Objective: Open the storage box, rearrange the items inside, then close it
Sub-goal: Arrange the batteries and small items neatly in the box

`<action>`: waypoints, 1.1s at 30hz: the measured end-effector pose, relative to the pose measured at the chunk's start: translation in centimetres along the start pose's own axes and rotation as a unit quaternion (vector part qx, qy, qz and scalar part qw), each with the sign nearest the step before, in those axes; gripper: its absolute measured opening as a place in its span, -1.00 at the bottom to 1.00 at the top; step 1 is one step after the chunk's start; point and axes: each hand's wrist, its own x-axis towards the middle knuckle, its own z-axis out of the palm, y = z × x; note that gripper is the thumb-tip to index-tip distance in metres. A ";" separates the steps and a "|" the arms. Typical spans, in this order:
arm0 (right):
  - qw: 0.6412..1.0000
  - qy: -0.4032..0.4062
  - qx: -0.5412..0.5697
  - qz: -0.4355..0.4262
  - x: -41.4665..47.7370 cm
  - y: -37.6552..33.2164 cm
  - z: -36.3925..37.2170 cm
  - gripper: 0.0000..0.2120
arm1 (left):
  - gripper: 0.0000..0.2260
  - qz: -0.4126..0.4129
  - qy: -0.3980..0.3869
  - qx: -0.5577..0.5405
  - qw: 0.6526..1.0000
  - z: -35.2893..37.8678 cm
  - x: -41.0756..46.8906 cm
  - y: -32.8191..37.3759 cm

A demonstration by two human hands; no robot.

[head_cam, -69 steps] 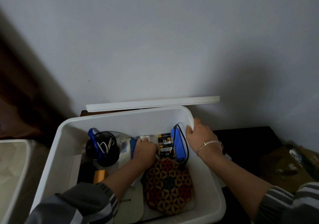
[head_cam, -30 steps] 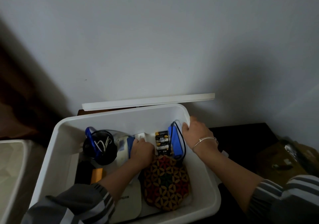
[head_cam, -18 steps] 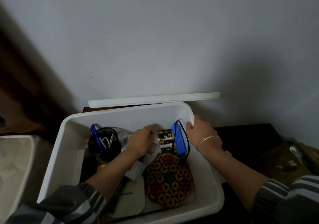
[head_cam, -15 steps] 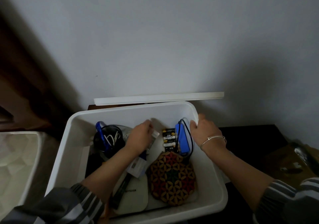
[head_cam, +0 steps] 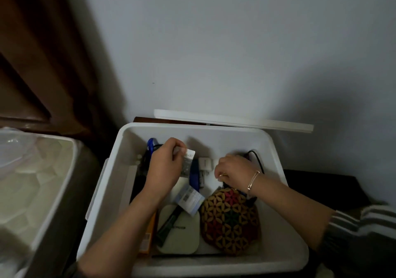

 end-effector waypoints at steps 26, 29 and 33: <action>0.949 -0.187 -0.232 -0.104 4.8 0.7 3.9 -0.84 | -0.93 -0.101 0.062 -0.101 0.988 -0.9 1.0 -1.0; 0.958 -0.150 -0.228 -0.091 4.2 0.7 3.0 -0.87 | -0.93 -0.110 0.057 -0.117 0.985 -0.8 1.0 -1.0; 0.989 -0.073 -0.124 -0.009 2.7 0.7 1.3 -0.85 | -0.91 -0.127 0.027 -0.132 0.983 -0.8 0.9 -0.8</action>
